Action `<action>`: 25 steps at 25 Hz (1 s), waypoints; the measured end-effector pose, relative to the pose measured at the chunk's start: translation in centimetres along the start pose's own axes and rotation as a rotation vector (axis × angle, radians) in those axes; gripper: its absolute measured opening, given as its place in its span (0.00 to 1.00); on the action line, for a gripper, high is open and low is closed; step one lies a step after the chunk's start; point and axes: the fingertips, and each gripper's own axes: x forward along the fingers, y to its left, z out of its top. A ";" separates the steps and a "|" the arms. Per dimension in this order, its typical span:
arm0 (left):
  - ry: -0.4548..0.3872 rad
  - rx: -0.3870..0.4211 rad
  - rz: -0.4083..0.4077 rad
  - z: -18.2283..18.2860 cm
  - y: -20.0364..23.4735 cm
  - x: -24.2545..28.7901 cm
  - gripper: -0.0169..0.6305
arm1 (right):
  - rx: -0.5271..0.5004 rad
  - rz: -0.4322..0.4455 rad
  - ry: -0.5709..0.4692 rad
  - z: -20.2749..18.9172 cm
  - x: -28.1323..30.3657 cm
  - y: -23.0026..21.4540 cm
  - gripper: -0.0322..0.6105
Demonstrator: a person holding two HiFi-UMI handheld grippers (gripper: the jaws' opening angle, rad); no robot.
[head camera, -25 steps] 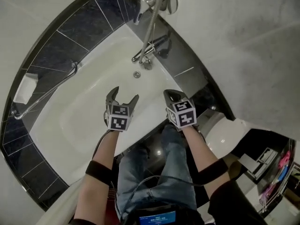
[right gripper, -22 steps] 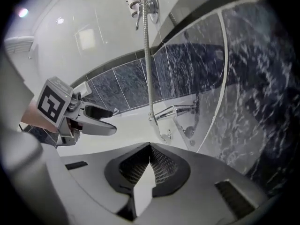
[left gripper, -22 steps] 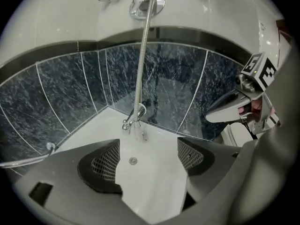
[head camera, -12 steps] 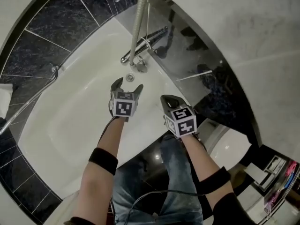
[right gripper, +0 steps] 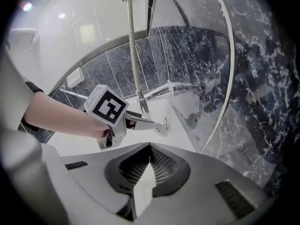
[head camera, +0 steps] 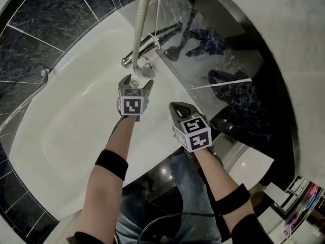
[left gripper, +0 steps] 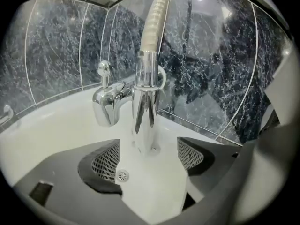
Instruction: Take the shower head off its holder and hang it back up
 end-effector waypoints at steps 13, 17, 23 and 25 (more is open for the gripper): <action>-0.047 -0.008 -0.010 0.6 0.1 4.3 0.47 | 0.023 -0.012 0.008 -1.1 2.2 -1.5 0.09; -0.048 0.019 0.013 0.3 0.3 4.8 0.28 | 0.025 -0.009 0.018 -1.9 2.3 -1.6 0.09; -0.065 0.033 0.027 0.4 0.5 5.0 0.22 | 0.024 -0.005 0.022 -2.4 2.4 -1.6 0.09; -0.072 0.036 0.032 0.3 0.6 4.8 0.21 | 0.024 -0.003 0.023 -2.6 2.4 -1.6 0.09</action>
